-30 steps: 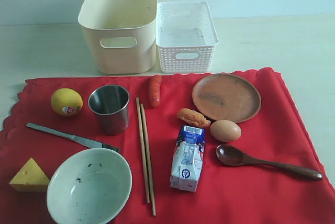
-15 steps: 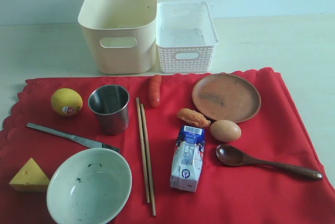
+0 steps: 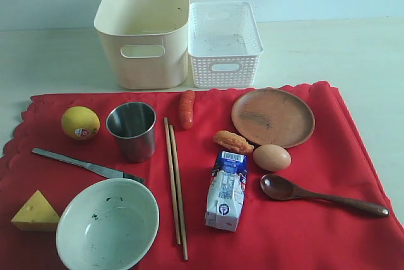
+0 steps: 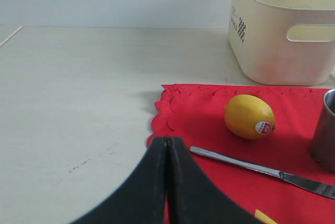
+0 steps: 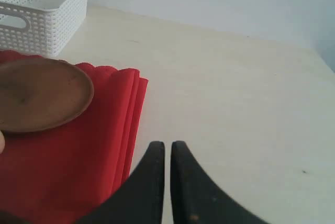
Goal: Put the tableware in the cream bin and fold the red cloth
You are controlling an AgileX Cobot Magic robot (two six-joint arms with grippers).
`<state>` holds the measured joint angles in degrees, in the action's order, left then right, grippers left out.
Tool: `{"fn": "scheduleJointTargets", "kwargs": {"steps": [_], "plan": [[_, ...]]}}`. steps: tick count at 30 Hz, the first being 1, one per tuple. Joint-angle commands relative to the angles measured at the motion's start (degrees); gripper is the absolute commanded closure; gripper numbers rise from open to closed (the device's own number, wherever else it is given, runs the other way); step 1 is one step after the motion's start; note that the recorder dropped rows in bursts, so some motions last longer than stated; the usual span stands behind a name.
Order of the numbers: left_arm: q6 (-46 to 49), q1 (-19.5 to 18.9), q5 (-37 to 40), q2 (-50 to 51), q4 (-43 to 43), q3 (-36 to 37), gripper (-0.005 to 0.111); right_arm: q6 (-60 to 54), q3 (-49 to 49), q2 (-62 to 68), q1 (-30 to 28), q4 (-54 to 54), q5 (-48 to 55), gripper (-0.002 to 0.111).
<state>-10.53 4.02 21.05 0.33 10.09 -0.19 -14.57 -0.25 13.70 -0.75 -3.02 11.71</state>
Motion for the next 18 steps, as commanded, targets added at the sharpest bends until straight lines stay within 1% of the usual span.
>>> {"fn": "scheduleJointTargets", "kwargs": {"steps": [1, 4, 18], "plan": [[-0.19, -0.06, -0.32, -0.33, -0.50, 0.19, 0.107, -0.39, 0.25, 1.81, 0.08, 0.07, 0.46, 0.101], [-0.19, -0.06, -0.32, -0.33, -0.50, 0.19, 0.107, -0.39, -0.15, 3.28, 0.08, 0.07, 0.62, 0.101], [-0.19, -0.06, -0.32, -0.33, -0.50, 0.19, 0.107, -0.39, -9.07, 14.30, 0.08, 0.07, 0.53, 0.101]]}}
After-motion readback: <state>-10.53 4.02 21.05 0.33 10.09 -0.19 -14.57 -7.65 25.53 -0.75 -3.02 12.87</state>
